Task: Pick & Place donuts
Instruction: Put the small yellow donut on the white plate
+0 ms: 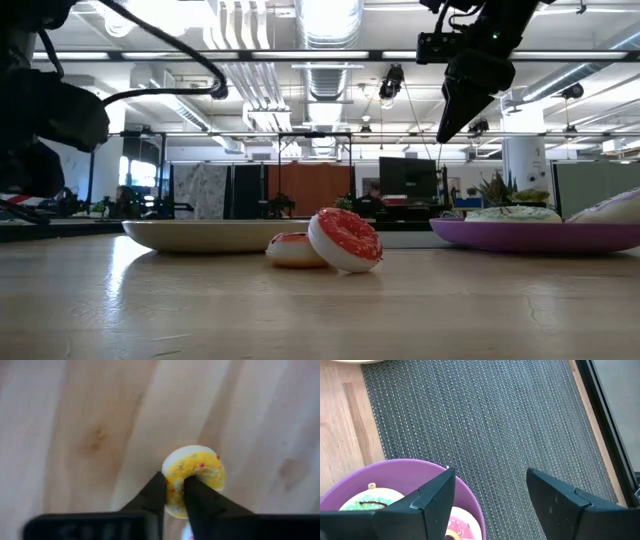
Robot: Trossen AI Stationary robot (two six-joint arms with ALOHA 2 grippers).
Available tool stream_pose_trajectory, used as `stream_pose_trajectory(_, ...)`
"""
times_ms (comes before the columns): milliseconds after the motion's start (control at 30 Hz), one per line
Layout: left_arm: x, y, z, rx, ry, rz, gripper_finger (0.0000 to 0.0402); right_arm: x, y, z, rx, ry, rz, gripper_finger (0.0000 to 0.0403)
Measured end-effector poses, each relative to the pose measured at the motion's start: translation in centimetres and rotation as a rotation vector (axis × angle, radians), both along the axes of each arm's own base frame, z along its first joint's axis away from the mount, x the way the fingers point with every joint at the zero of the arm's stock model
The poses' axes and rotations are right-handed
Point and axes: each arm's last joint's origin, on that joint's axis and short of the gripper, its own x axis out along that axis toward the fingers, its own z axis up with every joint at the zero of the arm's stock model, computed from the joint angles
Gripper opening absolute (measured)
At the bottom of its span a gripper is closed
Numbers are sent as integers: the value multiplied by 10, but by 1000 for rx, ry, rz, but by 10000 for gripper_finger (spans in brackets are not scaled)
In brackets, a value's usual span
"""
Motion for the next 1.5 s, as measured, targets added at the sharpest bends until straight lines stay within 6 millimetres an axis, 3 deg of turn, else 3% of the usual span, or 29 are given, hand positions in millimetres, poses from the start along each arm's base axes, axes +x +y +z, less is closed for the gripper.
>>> stream_pose_trajectory(67, 2, 2, 3, -19, -6, -12, 11, 0, 0, 0, 0, 0, 0, 236)
stream_pose_trajectory(233, 9, 25, 23, 18, -38, 5, 3, 0, 0, 0, 0, 1, 1, 236)
stream_pose_trajectory(467, 26, 101, 62, 201, -237, 134, 1, 0, -3, 0, -8, 12, 11, 233)
stream_pose_trajectory(600, 40, 142, 58, 244, -283, 214, 1, -1, -4, 0, -8, 13, 7, 233)
stream_pose_trajectory(667, 47, 152, 49, 216, -268, 211, 1, -1, -4, 0, -5, 11, -1, 232)
stream_pose_trajectory(833, 60, 154, 23, 205, -152, 150, 8, -2, -4, -1, 9, 12, -28, 232)
stream_pose_trajectory(967, 64, 154, 16, 197, -87, 149, 48, -4, -4, -2, 17, 27, -45, 230)
stream_pose_trajectory(1200, 60, 156, 39, 271, -15, 164, 107, -4, -4, -2, 17, 29, -45, 231)
stream_pose_trajectory(1333, 57, 154, 52, 273, -54, 165, 114, -4, -4, -1, 16, 26, -45, 229)
stream_pose_trajectory(1500, 63, 152, 51, 237, -122, 127, 115, -2, -4, -1, 13, 9, -39, 228)
